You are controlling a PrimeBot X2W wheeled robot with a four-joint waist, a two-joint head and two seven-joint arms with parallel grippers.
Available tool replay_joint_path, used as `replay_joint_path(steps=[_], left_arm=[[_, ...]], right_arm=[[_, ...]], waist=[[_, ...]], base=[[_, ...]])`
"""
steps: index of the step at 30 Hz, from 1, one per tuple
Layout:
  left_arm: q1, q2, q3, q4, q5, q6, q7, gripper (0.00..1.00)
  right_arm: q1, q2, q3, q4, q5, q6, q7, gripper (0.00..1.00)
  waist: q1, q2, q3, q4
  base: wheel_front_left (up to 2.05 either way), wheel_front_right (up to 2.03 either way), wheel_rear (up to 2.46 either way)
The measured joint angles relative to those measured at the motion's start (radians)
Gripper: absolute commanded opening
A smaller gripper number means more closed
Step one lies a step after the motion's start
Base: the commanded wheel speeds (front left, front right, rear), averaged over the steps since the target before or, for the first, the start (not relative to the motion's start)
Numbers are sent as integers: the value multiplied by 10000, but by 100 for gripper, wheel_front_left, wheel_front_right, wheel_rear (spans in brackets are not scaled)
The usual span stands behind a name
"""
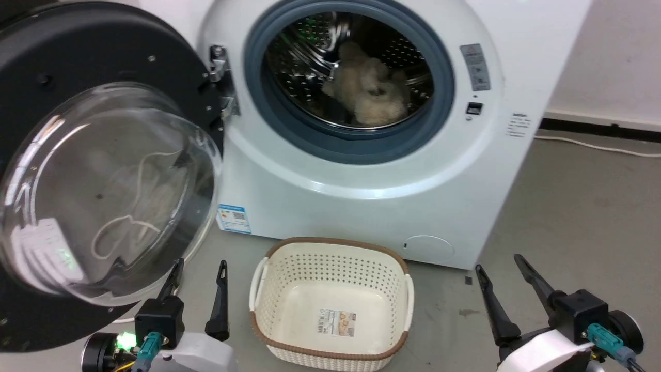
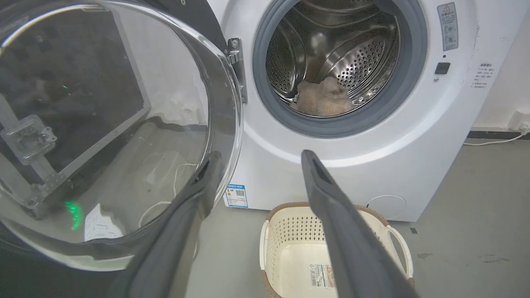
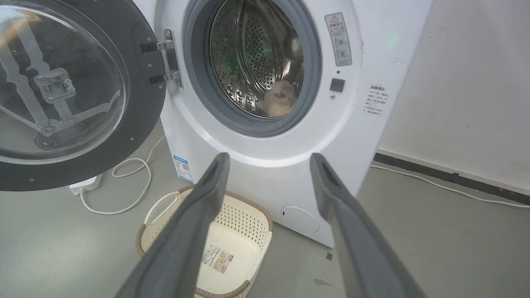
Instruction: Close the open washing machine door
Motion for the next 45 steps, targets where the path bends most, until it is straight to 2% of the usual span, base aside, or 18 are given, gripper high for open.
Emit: replay_joint_path(steps=[6,19,45], left_arm=[[101,36,58,-155,-4,102,-176,100],[318,44,249,-466,-10,276,-447,100],[793,90,585,-675,-90,351,-980,100]], right_arm=[[-23,0,424,150,0,0,-138,100],[-307,-35,1026,493,151,0,-441,100],[-521,-148,2052,1034,504,0,-980,100]], waist=[[0,0,38,486],[0,0,123,1081],[0,0,133,2170]], base=[[0,0,0],[0,0,0],[0,0,0]])
